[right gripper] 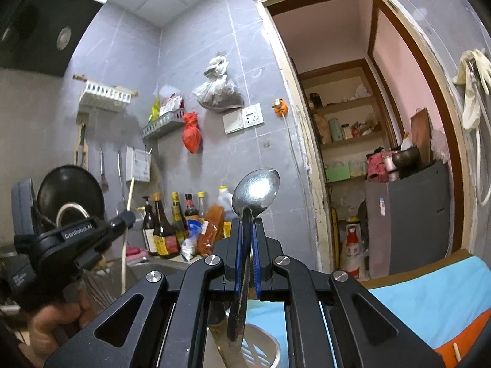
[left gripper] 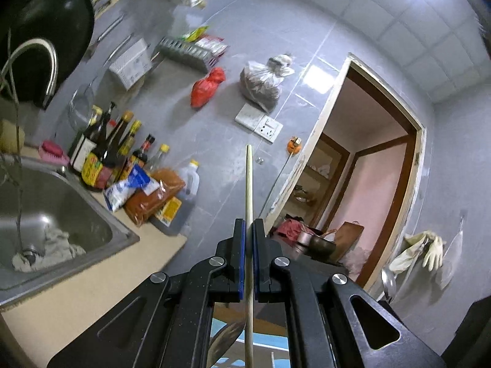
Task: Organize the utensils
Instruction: 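Lift the chopstick and spoon and carry both over the white caddy, then open both tools to drop the chopstick and spoon into the caddy, then move both tools back down to the remaining utensils, then close the left tool on a chopstick while the right tool grasps another chopstick, then lift both chopsticks and carry them over the white caddy, then open both tools to drop the chopsticks into the caddy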
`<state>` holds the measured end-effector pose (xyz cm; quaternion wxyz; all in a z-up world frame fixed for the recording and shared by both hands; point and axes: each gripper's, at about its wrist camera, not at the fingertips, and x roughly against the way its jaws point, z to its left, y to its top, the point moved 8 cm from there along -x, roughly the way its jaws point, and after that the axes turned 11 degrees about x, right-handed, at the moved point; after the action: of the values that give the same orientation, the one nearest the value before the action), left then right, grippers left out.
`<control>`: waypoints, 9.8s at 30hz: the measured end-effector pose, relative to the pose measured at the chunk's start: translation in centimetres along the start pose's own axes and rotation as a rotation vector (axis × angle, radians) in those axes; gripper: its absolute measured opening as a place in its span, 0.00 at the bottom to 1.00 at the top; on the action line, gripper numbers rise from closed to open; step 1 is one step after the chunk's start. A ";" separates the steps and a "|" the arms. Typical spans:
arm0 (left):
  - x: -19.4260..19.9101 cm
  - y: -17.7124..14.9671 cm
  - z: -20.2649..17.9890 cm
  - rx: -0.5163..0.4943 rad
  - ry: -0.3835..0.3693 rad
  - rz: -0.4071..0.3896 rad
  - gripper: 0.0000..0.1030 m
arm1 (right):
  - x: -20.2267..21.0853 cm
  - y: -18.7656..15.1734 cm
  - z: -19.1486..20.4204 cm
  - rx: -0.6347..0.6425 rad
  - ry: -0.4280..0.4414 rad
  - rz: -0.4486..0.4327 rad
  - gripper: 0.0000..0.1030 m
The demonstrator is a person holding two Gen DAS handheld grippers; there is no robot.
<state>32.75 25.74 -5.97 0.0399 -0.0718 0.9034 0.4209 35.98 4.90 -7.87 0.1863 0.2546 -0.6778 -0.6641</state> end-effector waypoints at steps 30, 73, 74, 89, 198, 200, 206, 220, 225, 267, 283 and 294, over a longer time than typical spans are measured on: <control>0.9 -4.1 -2.1 -0.225 -0.032 0.174 0.02 | 0.1 -2.3 1.9 0.162 0.042 0.102 0.09; 6.8 -13.4 -16.6 -0.384 0.058 0.448 0.97 | 15.8 4.3 -13.8 -0.001 -0.216 0.273 1.00; 6.8 -14.3 -16.6 -0.381 0.060 0.461 0.97 | 15.9 3.7 -14.2 0.000 -0.219 0.288 1.00; 5.0 -25.5 -15.1 -0.362 0.123 0.695 0.97 | 16.0 -6.4 -19.3 -0.095 -0.189 0.532 0.98; 6.5 -27.6 -10.5 0.155 0.084 1.061 0.02 | 14.0 -14.9 -16.1 -0.251 0.012 0.890 0.03; 6.8 -27.2 -10.9 0.133 0.067 1.036 0.02 | 14.2 -14.4 -15.9 -0.244 0.010 0.863 0.03; 7.7 -25.1 -13.5 0.087 -0.025 0.944 0.02 | 15.0 -9.9 -14.6 -0.283 0.031 0.664 0.03; 5.8 -12.3 -15.5 0.025 -0.122 0.665 0.02 | 8.8 3.3 -8.3 -0.316 0.131 0.231 0.03; 4.6 -7.6 -14.4 -0.016 -0.116 0.573 0.02 | 6.2 6.7 -5.3 -0.262 0.138 0.159 0.03; 0.5 0.2 -0.7 0.083 -0.083 0.028 0.02 | -0.1 2.3 -4.2 -0.374 -0.032 -0.159 0.03; 0.9 -1.7 -1.5 0.000 -0.094 0.027 0.02 | -0.1 0.9 -3.3 -0.288 -0.027 -0.098 0.03; 2.1 -3.0 -3.2 -0.108 -0.101 0.113 0.02 | 1.3 0.3 -1.1 -0.164 0.052 0.028 0.03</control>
<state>31.11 21.20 -6.43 0.0578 -0.0012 0.8788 0.4737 35.51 3.25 -7.59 0.2334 0.2462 -0.6193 -0.7080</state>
